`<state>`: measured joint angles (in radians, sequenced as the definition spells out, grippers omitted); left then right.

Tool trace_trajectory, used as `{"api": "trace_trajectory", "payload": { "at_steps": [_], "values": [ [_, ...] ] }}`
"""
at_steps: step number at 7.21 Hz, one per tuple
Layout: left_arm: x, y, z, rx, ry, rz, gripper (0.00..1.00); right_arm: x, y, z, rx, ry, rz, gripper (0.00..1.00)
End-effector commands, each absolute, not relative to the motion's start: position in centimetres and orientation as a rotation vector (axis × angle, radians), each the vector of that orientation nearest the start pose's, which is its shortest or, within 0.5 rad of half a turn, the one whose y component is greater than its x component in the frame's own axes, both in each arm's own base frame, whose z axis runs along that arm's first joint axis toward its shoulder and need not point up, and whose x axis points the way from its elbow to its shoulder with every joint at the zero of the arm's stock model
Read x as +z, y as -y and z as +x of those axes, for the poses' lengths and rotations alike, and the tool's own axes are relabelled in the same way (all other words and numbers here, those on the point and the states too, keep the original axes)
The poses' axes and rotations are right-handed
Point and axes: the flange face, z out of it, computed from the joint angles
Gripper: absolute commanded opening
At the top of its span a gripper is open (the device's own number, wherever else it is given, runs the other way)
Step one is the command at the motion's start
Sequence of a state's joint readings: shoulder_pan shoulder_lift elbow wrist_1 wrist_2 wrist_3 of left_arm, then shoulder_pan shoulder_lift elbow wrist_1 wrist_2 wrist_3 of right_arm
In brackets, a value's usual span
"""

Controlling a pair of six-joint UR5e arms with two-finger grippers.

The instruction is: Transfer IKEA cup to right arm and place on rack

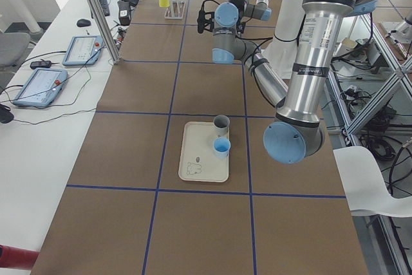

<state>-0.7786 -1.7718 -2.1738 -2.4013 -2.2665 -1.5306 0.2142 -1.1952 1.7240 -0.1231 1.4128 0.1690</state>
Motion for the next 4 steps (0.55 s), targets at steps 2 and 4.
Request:
{"api": "trace_trajectory", "payload": {
  "at_steps": [2, 4],
  "values": [
    [18.4, 33.8, 30.4, 0.001, -1.63, 0.129, 0.0, 22.4, 26.0, -50.3, -0.597, 1.345, 1.556, 0.98],
    [18.0, 34.3, 32.9, -0.015, -1.628, 0.137, 0.0, 22.3, 26.1, -50.3, -0.593, 1.345, 1.558, 0.98]
  ]
}}
